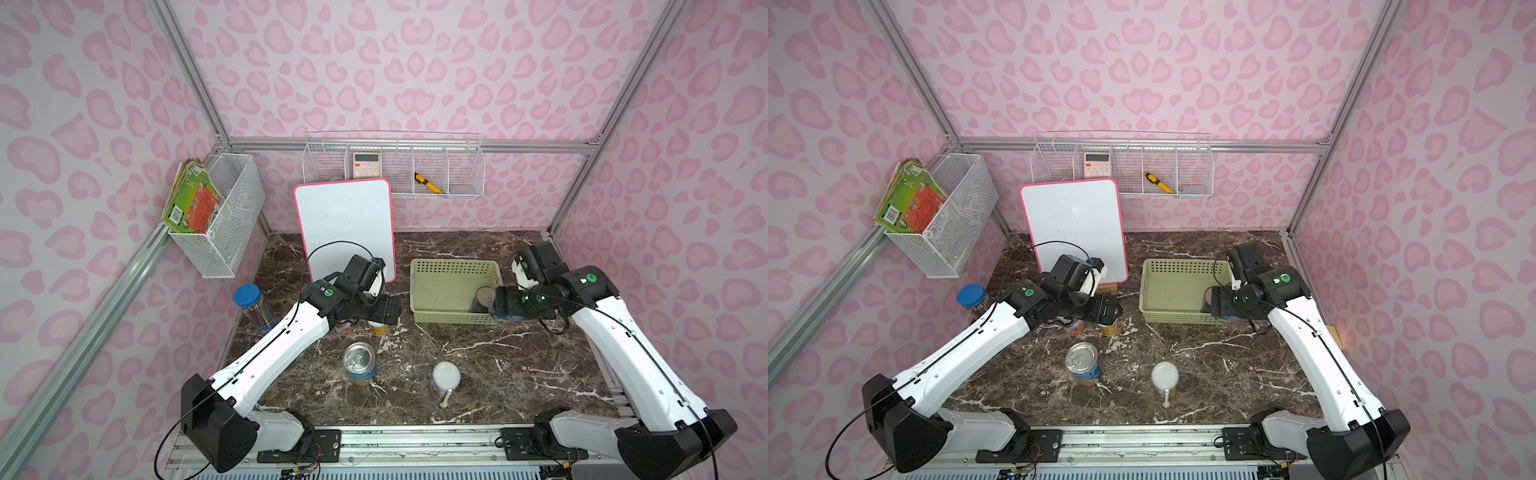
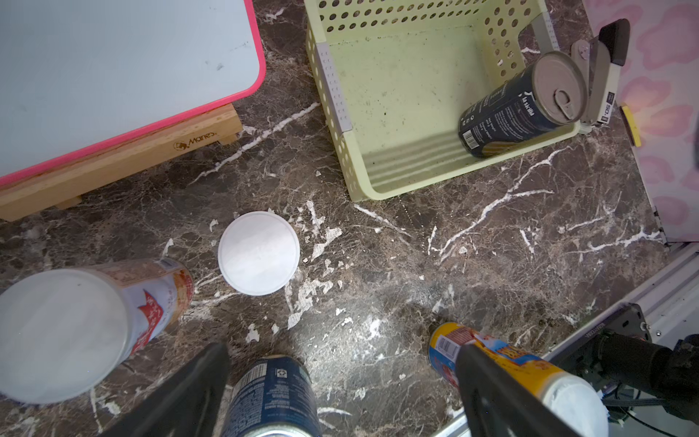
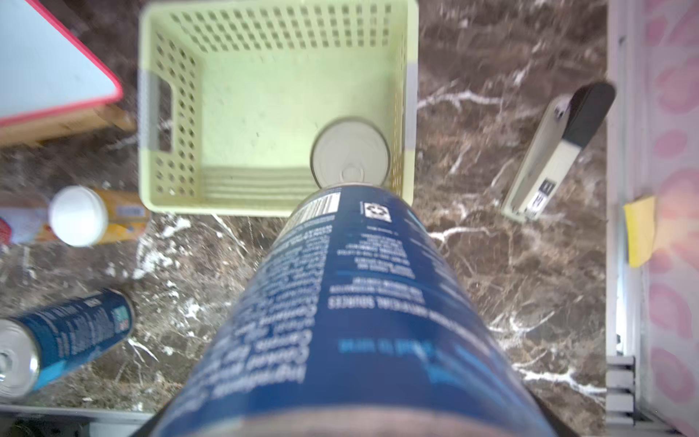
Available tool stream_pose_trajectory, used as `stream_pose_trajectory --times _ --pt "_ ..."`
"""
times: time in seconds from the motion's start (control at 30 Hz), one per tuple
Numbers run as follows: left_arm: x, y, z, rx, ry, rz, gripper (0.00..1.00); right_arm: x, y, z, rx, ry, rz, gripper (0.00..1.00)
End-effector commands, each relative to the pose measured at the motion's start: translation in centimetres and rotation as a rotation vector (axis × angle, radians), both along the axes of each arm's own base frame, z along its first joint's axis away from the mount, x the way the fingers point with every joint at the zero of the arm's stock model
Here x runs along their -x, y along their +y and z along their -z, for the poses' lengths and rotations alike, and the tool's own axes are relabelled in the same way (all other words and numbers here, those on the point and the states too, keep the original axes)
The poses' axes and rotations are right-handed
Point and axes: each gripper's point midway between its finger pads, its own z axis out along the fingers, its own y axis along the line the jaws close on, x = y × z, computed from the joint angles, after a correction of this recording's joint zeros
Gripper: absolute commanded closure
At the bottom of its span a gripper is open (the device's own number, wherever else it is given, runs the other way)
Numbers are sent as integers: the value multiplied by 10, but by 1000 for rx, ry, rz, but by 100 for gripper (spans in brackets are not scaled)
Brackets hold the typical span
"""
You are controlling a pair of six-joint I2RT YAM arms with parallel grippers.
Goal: Put the canned food in the basket
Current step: Pick up the canned food from the center of the board, then place the canned food in the basket.
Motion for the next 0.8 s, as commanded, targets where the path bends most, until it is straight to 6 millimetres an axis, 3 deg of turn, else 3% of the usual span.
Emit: stream_pose_trajectory --times 0.0,0.17,0.33,0.47,0.77 --pt "1 2 -3 -6 -2 2 2 -49 1 -27 39 -131 -16 52" --pt "2 3 -3 -15 1 2 2 -115 10 -19 30 -151 -41 52" --pt "2 4 -1 -19 9 -4 2 -163 -5 17 17 -77 -42 54" --pt "1 3 0 -22 15 -5 2 -183 -4 40 10 -33 -58 54" --pt "1 4 3 -33 25 -14 2 -199 6 81 -25 35 -93 54"
